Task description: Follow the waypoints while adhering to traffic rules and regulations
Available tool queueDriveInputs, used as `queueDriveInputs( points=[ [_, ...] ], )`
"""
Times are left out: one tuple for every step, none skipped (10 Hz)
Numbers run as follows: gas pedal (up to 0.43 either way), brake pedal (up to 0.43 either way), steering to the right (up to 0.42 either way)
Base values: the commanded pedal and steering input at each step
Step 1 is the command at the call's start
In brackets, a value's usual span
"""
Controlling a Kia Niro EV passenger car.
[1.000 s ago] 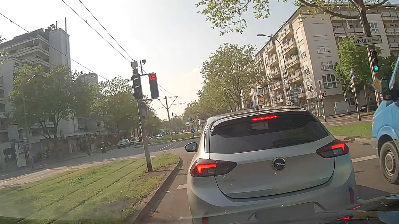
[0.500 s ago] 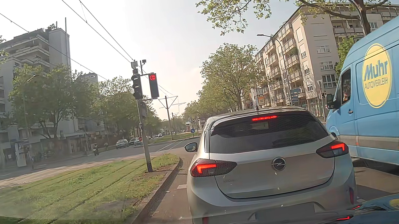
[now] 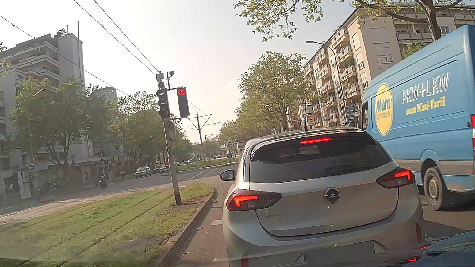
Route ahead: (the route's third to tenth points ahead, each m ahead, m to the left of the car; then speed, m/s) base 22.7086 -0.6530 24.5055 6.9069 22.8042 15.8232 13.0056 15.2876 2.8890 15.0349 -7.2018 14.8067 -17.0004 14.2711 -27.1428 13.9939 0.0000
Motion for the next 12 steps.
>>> queueDriveInputs(
  points=[
    [0.000,0.238,0.002],
    [0.000,0.238,0.002],
    [0.000,0.238,0.002],
    [0.000,0.238,0.002],
    [0.000,0.238,0.002],
    [0.000,0.238,0.002],
    [0.000,0.238,0.002],
    [0.000,0.238,0.002],
    [0.000,0.244,0.002],
    [0.000,0.238,0.002],
    [0.000,0.238,0.002],
    [0.000,0.238,0.002]
  ],
)
